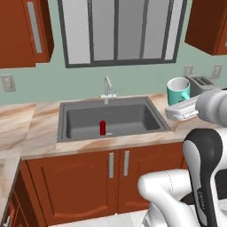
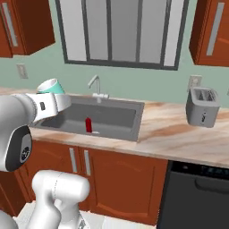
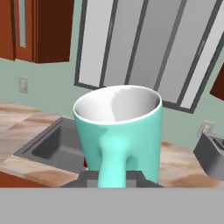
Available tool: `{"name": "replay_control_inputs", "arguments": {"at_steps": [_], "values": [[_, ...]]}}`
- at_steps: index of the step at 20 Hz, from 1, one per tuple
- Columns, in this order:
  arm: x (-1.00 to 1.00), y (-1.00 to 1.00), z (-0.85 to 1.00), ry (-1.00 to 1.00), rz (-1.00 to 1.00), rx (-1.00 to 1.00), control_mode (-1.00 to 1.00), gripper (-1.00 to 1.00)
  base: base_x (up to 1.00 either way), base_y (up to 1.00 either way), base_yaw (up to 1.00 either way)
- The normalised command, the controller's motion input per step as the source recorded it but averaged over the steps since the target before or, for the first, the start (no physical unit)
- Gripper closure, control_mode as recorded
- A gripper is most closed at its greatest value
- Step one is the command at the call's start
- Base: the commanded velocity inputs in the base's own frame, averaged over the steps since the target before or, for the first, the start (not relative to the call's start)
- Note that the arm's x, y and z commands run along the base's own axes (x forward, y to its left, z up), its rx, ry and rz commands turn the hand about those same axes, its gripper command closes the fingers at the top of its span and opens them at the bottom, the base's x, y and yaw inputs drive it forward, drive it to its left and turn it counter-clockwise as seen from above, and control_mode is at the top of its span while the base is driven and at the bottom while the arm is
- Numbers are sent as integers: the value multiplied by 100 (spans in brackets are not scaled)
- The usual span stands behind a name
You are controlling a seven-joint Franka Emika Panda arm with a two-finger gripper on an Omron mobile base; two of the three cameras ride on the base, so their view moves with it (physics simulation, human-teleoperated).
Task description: Open the cabinet directly in front. Then move the liquor and the mug to the dining counter with the candle on it.
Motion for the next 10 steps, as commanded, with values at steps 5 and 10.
{"name": "replay_control_inputs", "arguments": {"at_steps": [5,10], "values": [[0,0,0,0,0,0,100,100,-20,0,-33],[0,0,0,0,0,0,100,100,-23,0,-32]]}}
